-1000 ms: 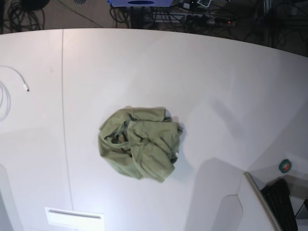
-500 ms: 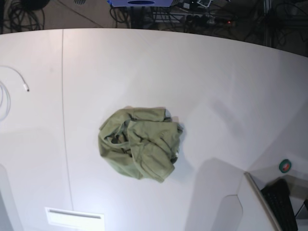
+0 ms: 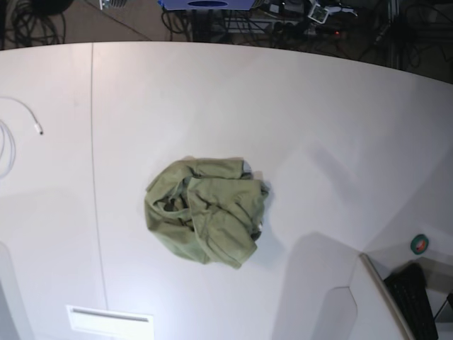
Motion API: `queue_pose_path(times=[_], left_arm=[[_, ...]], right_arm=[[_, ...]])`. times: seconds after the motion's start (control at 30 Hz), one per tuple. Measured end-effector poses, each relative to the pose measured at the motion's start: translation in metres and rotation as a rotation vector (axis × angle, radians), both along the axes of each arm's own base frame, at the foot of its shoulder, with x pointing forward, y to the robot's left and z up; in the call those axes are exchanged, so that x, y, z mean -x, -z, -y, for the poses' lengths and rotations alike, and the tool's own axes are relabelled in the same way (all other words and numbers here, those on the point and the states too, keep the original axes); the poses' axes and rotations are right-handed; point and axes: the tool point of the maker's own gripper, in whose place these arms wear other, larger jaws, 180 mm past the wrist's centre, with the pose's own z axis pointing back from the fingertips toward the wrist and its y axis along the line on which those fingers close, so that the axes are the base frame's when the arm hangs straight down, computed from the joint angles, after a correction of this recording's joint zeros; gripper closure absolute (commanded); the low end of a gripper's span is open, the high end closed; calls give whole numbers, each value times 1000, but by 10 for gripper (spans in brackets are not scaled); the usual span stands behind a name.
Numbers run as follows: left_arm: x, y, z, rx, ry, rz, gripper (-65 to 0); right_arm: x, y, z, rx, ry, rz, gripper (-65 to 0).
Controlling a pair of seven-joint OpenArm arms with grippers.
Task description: Layout the t-shirt on the table in an organized manner, then fold the t-shirt properly
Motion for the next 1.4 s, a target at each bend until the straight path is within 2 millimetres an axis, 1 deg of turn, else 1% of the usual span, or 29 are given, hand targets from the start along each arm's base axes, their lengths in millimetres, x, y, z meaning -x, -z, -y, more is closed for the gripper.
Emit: queue_pose_path(times=[0.07,0.2,0.33,0.7,0.83,1.23,1.3,1.4], left_arm=[[3,1,3,7,2,-6,0],[13,3,20,39,11,-28,0],[12,4,29,53,6,-24,0],[13,3,31,57,2,-24,0],[18,3,32,58,3,-32,0],[16,3,29,55,-4,-28,0],[11,-3,33,77,2,19,0],[7,-19,40,129,12,123,0]], right_arm=[[-2,0,0,0,0,6,0],[-2,0,-1,-1,1,4,0],[-2,0,-8,-13,3,4,0],[-2,0,-7,-12,3,5,0],[-2,0,-7,-11,3,4,0],[1,0,-4,-6,1,1,0],[-1,-1,-4,-7,0,11,0],[-6,-7,-5,-12,-3,72,0]])
